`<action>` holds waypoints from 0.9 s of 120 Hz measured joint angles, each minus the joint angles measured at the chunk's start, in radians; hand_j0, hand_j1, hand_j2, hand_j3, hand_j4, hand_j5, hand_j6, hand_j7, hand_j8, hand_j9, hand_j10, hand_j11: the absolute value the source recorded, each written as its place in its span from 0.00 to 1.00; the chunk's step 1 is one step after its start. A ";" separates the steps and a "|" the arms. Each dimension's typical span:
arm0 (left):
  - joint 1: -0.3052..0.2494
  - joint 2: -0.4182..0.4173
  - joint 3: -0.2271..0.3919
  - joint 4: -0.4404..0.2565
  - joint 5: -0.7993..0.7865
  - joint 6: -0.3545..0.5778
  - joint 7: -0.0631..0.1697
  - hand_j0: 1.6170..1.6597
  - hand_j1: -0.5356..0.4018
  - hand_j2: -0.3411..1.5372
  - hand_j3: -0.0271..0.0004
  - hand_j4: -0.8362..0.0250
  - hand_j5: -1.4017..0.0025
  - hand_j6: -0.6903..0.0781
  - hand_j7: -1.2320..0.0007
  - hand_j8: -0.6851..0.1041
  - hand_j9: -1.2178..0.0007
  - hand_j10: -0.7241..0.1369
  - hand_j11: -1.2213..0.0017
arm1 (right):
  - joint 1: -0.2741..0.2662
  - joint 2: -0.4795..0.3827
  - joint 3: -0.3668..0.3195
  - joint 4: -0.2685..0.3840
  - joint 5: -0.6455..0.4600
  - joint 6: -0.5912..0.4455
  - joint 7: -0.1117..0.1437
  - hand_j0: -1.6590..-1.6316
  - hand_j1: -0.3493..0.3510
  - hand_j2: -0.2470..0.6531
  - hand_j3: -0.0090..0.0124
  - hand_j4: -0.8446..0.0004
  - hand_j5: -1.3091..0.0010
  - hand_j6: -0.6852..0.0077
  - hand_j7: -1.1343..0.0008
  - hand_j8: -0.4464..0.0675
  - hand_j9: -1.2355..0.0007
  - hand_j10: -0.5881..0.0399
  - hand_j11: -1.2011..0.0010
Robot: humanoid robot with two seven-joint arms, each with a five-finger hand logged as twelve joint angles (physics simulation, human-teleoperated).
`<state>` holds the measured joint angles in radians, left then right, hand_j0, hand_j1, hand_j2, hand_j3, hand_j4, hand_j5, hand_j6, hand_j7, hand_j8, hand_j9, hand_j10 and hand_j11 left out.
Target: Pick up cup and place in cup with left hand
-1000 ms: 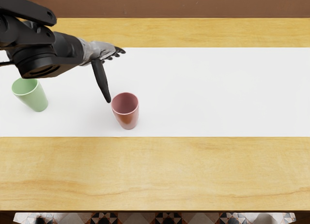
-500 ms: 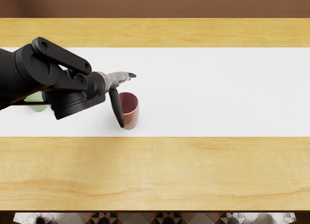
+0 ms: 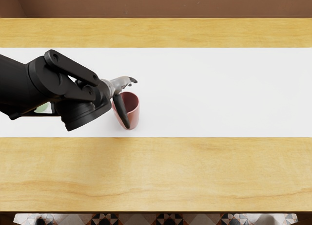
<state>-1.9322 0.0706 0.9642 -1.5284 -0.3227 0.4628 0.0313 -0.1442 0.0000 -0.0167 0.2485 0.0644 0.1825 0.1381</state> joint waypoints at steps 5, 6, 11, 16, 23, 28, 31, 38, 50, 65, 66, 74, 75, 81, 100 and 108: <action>0.005 -0.001 0.000 0.000 -0.003 0.001 0.000 0.96 0.75 0.21 0.99 0.87 0.91 0.78 0.90 0.76 0.90 0.74 0.89 | 0.000 0.000 0.000 0.000 0.000 0.000 0.000 0.04 0.03 0.27 0.42 0.98 0.98 0.97 0.98 0.84 0.98 0.91 0.98; 0.005 -0.001 0.000 0.000 -0.004 0.002 0.000 0.96 0.75 0.21 0.99 0.87 0.91 0.78 0.90 0.75 0.89 0.74 0.89 | 0.000 0.000 0.000 0.000 0.000 0.000 0.000 0.04 0.03 0.27 0.42 0.98 0.98 0.97 0.98 0.84 0.98 0.91 0.98; 0.007 0.000 0.000 -0.001 -0.007 0.002 0.000 0.95 0.79 0.19 0.99 0.86 0.90 0.78 0.89 0.75 0.89 0.73 0.89 | 0.000 0.000 0.000 0.000 0.000 0.000 0.000 0.04 0.03 0.27 0.42 0.98 0.98 0.97 0.98 0.84 0.98 0.91 0.98; 0.007 0.000 0.001 -0.001 -0.011 0.003 0.001 0.95 0.79 0.19 0.99 0.85 0.90 0.77 0.89 0.74 0.88 0.73 0.88 | 0.000 0.000 0.000 0.000 0.000 0.000 0.000 0.04 0.03 0.27 0.42 0.98 0.98 0.97 0.98 0.84 0.98 0.91 0.98; 0.007 0.000 0.001 -0.001 -0.017 0.003 0.001 0.96 0.73 0.19 0.99 0.80 0.85 0.71 0.84 0.68 0.83 0.67 0.83 | 0.000 0.000 0.000 0.000 0.000 0.000 0.000 0.04 0.03 0.27 0.42 0.98 0.98 0.97 0.98 0.84 0.98 0.91 0.98; 0.006 0.001 0.003 -0.001 -0.019 0.003 0.001 0.94 0.74 0.17 0.99 0.76 0.82 0.66 0.80 0.64 0.80 0.63 0.79 | 0.000 0.000 0.000 0.000 0.000 0.000 0.000 0.04 0.03 0.27 0.42 0.98 0.98 0.97 0.98 0.84 0.98 0.91 0.98; 0.005 0.001 0.004 -0.001 -0.024 0.002 0.001 0.93 0.74 0.17 0.99 0.74 0.80 0.64 0.78 0.62 0.78 0.61 0.78 | 0.000 0.000 0.000 0.000 0.000 0.000 0.000 0.04 0.03 0.27 0.42 0.98 0.98 0.97 0.98 0.84 0.98 0.91 0.98; 0.004 0.003 0.007 -0.001 -0.034 0.002 0.002 0.91 0.74 0.16 0.99 0.71 0.77 0.60 0.74 0.58 0.74 0.57 0.74 | 0.000 0.000 0.000 0.000 0.000 0.000 0.000 0.04 0.03 0.27 0.42 0.98 0.98 0.97 0.98 0.84 0.98 0.91 0.98; -0.001 0.007 0.009 -0.001 -0.062 0.002 0.002 0.90 0.71 0.18 0.99 0.65 0.72 0.54 0.68 0.51 0.68 0.52 0.68 | 0.000 0.000 0.000 0.000 0.000 0.000 0.000 0.04 0.03 0.27 0.42 0.98 0.98 0.97 0.98 0.84 0.98 0.91 0.98; -0.012 0.009 0.010 -0.002 -0.098 -0.002 0.001 0.93 0.56 0.20 0.99 0.56 0.66 0.44 0.61 0.42 0.60 0.43 0.60 | 0.000 0.000 0.000 0.000 0.000 0.000 0.000 0.04 0.03 0.27 0.42 0.98 0.98 0.97 0.98 0.84 0.98 0.91 0.98; -0.012 0.009 0.010 -0.002 -0.100 -0.003 0.001 0.93 0.55 0.20 0.99 0.56 0.65 0.43 0.61 0.41 0.60 0.42 0.60 | 0.000 0.000 0.000 0.000 0.000 0.000 0.000 0.04 0.03 0.27 0.42 0.98 0.98 0.97 0.98 0.84 0.98 0.91 0.98; -0.014 0.010 0.008 -0.002 -0.116 -0.005 0.002 0.92 0.51 0.21 0.99 0.50 0.61 0.42 0.56 0.41 0.55 0.38 0.55 | 0.000 0.000 0.000 0.000 0.000 0.000 0.000 0.04 0.03 0.27 0.42 0.98 0.98 0.97 0.98 0.84 0.98 0.91 0.98; -0.014 0.010 0.008 -0.002 -0.117 -0.005 0.002 0.92 0.51 0.21 0.99 0.50 0.61 0.43 0.55 0.41 0.55 0.37 0.55 | 0.000 0.000 0.000 0.000 0.000 0.000 0.000 0.04 0.03 0.27 0.42 0.98 0.98 0.97 0.98 0.84 0.98 0.91 0.98; -0.016 0.012 0.007 -0.002 -0.124 -0.008 0.002 0.91 0.49 0.22 0.99 0.47 0.59 0.46 0.52 0.45 0.52 0.35 0.52 | 0.000 0.000 0.000 0.000 0.000 0.000 0.000 0.04 0.03 0.27 0.42 0.98 0.98 0.97 0.98 0.84 0.98 0.91 0.98; -0.105 0.087 0.014 -0.003 -0.138 -0.027 0.013 0.87 0.46 0.24 0.99 0.54 0.51 0.53 0.45 0.52 0.46 0.32 0.46 | 0.000 0.000 0.000 0.000 0.000 0.000 0.000 0.04 0.03 0.27 0.42 0.98 0.98 0.97 0.98 0.84 0.98 0.91 0.98; -0.162 0.148 0.047 -0.003 -0.139 -0.055 0.028 0.87 0.45 0.24 0.99 0.54 0.50 0.55 0.43 0.53 0.44 0.33 0.44 | 0.000 0.000 0.000 0.000 0.000 0.000 0.000 0.04 0.03 0.27 0.42 0.98 0.98 0.97 0.98 0.84 0.98 0.91 0.98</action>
<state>-2.0939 0.2190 1.0115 -1.5317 -0.4620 0.4081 0.0598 -0.1442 0.0000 -0.0167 0.2485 0.0644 0.1825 0.1381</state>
